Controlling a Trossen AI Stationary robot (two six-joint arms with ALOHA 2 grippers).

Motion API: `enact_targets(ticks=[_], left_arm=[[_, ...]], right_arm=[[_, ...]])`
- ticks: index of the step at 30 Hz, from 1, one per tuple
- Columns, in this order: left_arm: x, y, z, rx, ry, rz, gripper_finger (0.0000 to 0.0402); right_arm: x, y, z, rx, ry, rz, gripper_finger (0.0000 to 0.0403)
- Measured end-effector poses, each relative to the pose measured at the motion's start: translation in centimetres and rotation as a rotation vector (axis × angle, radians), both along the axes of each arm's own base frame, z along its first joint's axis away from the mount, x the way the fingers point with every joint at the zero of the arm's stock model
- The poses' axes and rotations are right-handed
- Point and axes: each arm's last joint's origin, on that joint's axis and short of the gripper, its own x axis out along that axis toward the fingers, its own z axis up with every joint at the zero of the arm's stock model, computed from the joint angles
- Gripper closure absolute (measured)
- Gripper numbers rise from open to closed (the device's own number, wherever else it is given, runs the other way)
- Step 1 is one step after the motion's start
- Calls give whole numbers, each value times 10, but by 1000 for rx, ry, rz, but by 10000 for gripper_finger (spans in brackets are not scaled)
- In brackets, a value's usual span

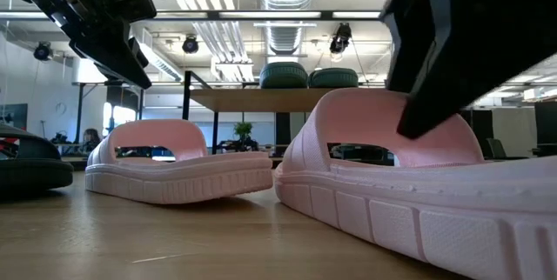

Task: Pick and place slides into the shelf
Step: Prepare the pink pair of slides

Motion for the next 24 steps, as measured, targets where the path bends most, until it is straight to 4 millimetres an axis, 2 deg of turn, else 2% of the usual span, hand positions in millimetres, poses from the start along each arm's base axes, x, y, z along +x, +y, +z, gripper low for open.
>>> enact_targets(ticks=[7, 16, 20, 24], left_arm=[[0, 0, 0, 0, -2, 0, 402], [0, 0, 0, 0, 0, 0, 402], [0, 0, 0, 2, 1, 0, 402], [0, 0, 0, 7, 0, 0, 402]], right_arm=[[8, -9, -12, 13, 27, -46, 240], [14, -33, -7, -9, 72, -230, 383], [3, -46, -1, -159, 70, -374, 389], [-8, -61, 16, -257, 11, -559, 390]])
